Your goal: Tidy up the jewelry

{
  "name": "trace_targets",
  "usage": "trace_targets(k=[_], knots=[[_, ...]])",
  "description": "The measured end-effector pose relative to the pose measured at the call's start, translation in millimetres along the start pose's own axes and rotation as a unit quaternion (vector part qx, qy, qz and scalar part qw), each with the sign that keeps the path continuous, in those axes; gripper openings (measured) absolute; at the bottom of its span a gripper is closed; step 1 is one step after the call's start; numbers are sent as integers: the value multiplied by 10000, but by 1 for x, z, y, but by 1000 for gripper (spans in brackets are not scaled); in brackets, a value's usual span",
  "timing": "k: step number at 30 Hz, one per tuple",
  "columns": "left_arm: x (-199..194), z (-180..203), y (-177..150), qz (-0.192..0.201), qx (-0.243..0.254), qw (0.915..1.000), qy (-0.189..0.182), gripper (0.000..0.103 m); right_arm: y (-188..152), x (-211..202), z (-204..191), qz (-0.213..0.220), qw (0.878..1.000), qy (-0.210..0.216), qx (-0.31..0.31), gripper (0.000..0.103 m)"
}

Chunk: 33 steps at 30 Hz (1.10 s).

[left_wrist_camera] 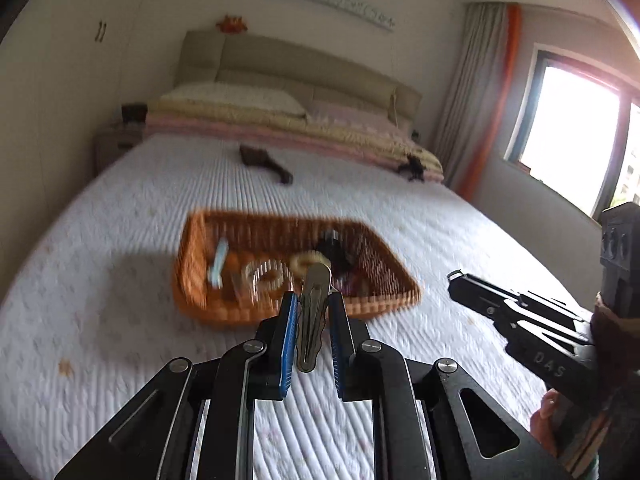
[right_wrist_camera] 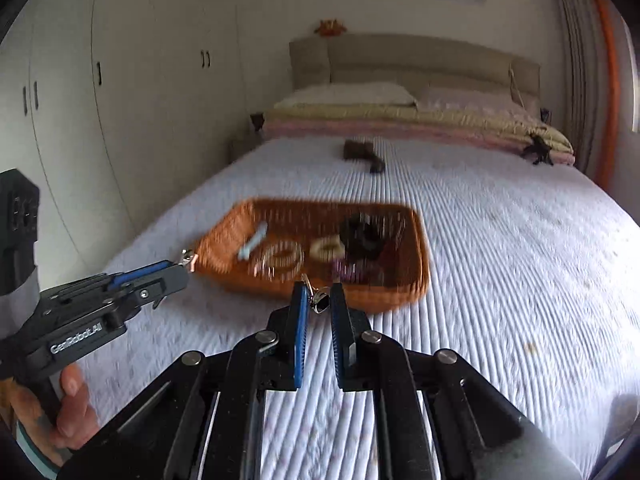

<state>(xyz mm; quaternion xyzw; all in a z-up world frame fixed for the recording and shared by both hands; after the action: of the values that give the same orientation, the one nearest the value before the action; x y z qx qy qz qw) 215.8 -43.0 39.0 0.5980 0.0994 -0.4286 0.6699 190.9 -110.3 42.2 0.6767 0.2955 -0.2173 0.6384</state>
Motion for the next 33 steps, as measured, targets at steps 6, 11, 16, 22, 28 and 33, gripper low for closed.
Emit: trace_targets(k=[6, 11, 16, 22, 28, 33], knots=[[35, -18, 61, 103, -198, 9997, -58, 16, 55, 59, 14, -290, 9987, 227, 342, 12], [112, -55, 62, -286, -546, 9980, -117, 16, 58, 138, 17, -1154, 9864, 891, 762, 12], [151, -72, 39, -687, -657, 9954, -129, 16, 44, 182, 17, -1512, 9826, 728, 793, 13], [164, -73, 30, -829, -648, 9944, 82, 16, 34, 195, 15, -1491, 9856, 510, 607, 13], [157, -63, 25, -828, -585, 9948, -5, 28, 34, 183, 16, -1457, 9865, 517, 533, 32], [113, -66, 30, -307, -700, 9969, -177, 50, 36, 135, 23, -895, 9938, 413, 510, 38]])
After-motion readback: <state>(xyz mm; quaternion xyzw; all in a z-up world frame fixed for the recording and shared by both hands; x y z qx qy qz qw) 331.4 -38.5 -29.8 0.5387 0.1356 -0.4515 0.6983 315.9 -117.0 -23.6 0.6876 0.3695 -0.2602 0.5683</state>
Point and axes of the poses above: each gripper's, at about its wrist camera, not at the fingertips, and x roughly the way its jaws point, z to its right, y to its top, the point moved 7 cm from there along x, roughly the way its jaws point, and after that the axes turned 12 degrees about -z, right-handed, at the moved point
